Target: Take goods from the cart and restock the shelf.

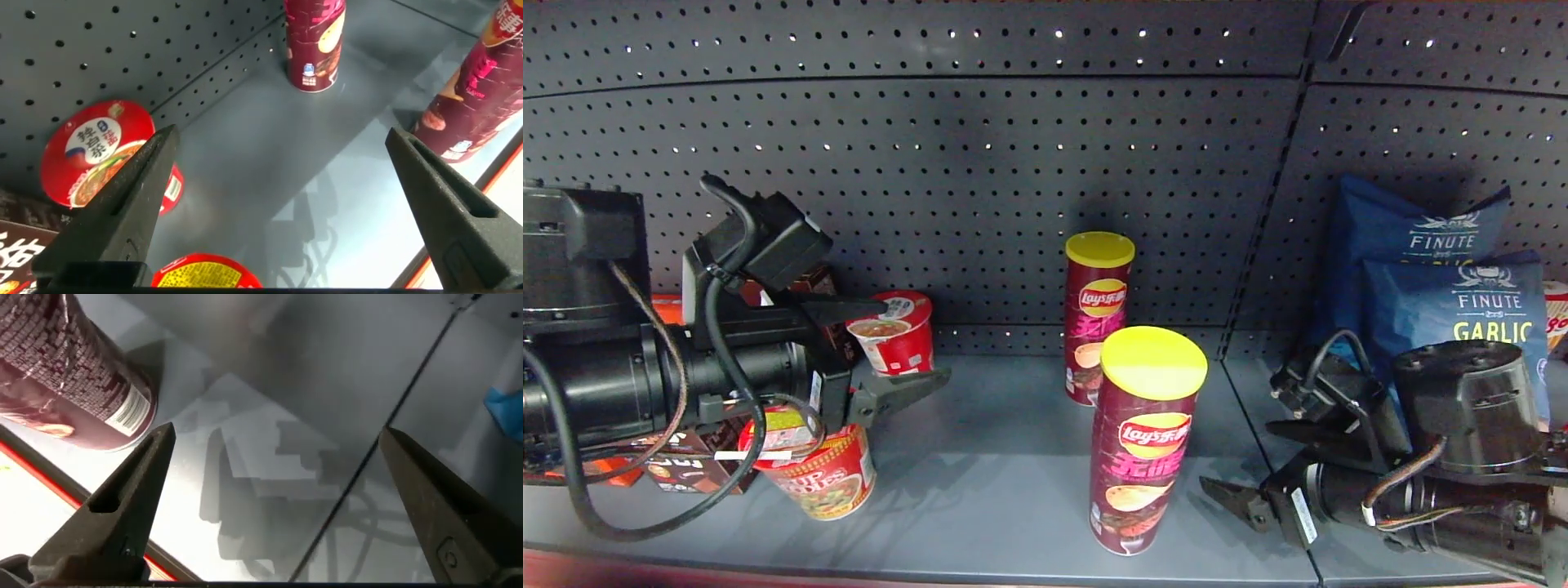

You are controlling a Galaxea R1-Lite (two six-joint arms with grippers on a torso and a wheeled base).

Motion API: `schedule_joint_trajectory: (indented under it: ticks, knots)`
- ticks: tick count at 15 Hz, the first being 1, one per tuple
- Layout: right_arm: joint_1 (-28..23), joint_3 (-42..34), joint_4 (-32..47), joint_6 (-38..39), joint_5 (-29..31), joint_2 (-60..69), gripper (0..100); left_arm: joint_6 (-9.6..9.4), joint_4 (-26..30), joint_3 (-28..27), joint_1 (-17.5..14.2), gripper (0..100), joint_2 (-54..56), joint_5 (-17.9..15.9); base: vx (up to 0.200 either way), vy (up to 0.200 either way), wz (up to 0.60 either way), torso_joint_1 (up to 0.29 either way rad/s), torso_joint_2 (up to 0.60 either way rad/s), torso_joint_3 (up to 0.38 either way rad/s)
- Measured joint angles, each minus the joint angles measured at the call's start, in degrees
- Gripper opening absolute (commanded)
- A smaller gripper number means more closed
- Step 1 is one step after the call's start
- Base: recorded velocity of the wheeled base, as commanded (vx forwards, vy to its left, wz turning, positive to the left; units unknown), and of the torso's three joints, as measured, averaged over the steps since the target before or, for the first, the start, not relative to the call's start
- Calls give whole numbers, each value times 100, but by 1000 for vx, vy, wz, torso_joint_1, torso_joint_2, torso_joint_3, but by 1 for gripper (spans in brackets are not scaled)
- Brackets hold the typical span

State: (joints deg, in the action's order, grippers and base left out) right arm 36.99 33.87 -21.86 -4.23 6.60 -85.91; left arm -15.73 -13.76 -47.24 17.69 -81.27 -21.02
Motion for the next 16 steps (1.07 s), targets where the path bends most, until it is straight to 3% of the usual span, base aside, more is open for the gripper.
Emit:
schedule_joint_trajectory:
  ticks: [16]
  knots:
    - [535, 538, -28, 2, 13, -566, 100, 0, -2, 69, -28, 100, -17, 2, 0, 0, 0, 0, 0, 0]
